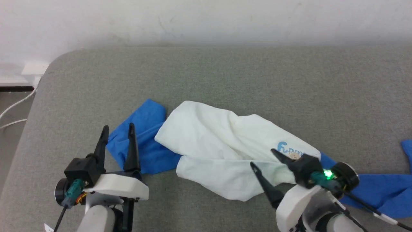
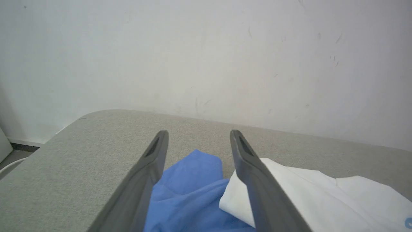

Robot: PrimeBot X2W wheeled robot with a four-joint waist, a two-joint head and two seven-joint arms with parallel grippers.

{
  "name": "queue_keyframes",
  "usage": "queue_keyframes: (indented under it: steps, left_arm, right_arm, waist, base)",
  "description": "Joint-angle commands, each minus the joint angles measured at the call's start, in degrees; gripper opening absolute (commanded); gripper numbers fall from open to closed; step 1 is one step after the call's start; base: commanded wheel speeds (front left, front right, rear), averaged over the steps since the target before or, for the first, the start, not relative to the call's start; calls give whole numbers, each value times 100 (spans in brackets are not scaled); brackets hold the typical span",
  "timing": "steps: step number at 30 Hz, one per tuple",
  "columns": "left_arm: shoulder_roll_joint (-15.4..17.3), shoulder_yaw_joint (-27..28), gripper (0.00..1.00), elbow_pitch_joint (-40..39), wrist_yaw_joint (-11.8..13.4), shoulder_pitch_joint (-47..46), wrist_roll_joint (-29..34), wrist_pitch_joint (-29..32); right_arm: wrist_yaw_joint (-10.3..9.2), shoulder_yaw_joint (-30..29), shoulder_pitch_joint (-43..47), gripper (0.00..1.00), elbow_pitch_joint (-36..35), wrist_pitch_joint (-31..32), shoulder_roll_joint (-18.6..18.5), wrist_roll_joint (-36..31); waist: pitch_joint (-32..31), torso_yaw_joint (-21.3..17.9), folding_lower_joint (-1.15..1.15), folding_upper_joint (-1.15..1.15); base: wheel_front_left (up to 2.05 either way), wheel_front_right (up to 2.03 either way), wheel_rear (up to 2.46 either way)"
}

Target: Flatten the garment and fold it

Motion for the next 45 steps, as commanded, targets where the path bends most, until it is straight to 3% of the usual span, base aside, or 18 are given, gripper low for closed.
queue_keyframes:
  steps: [1, 8, 15, 17, 18, 25, 30, 34, 35, 36, 37, 41, 45]
  left_arm:
    - [-68, -4, 100, -51, 14, -79, 77, -49]
    - [-275, 24, 100, -82, -101, -177, 266, -78]
    - [-420, 146, 100, 2, -250, -211, 365, -80]
    - [-452, 181, 100, 28, -279, -223, 396, -80]
    - [-467, 198, 100, 43, -292, -225, 408, -80]
    - [-538, 295, 100, 159, -379, -179, 508, -80]
    - [-560, 355, 100, 223, -431, -72, 559, -80]
    - [-566, 401, 100, 250, -463, 25, 594, -81]
    - [-568, 405, 100, 254, -473, 43, 600, -81]
    - [-570, 406, 100, 259, -485, 58, 604, -81]
    - [-572, 401, 100, 266, -498, 67, 611, -81]
    - [-585, 387, 100, 305, -541, 73, 623, -81]
    - [-596, 382, 100, 321, -579, 47, 644, -81]
  right_arm:
    - [-10, 254, -154, 100, 7, 121, -241, -12]
    - [-10, 1382, -878, 100, 556, 558, -887, 64]
    - [-10, 1835, -1398, 100, 1381, 992, -945, 335]
    - [-10, 1946, -1480, 20, 1496, 1106, -950, 472]
    - [-10, 1985, -1515, 0, 1508, 1109, -955, 534]
    - [-10, 2152, -1383, 0, 1201, 1243, -1087, 1277]
    - [-10, 2325, -796, 0, 370, 2374, -1658, 2395]
    - [-10, 1470, -126, 0, 14, 3288, -2001, 2508]
    - [-10, 1199, 39, 43, -71, 3419, -1971, 2442]
    - [-10, 965, 194, 59, -170, 3513, -1909, 2393]
    - [-10, 705, 340, 100, -276, 3553, -1812, 2337]
    - [-10, -147, 607, 100, -822, 3132, -1313, 1962]
    - [-10, -836, 479, 100, -1062, 2032, -717, 1524]
  waist:
    - [40, 1, 0, 0]
    - [252, 77, 0, 0]
    - [391, 159, 0, 0]
    - [400, 170, 0, 0]
    - [397, 170, 0, 0]
    - [195, 110, 0, 0]
    - [-45, 26, 0, 0]
    - [-188, -63, 0, 0]
    - [-208, -78, 0, 0]
    - [-226, -88, 0, 0]
    - [-239, -92, 0, 0]
    - [-276, -92, 0, 0]
    - [-249, -72, 0, 0]
  base:
    - [0, 0, 0]
    - [0, 0, 0]
    - [0, 0, 0]
    - [0, 0, 0]
    - [0, 0, 0]
    - [0, 0, 0]
    - [0, 0, 0]
    - [0, 0, 0]
    - [0, 0, 0]
    - [0, 0, 0]
    - [0, 0, 0]
    - [0, 0, 0]
    - [0, 0, 0]
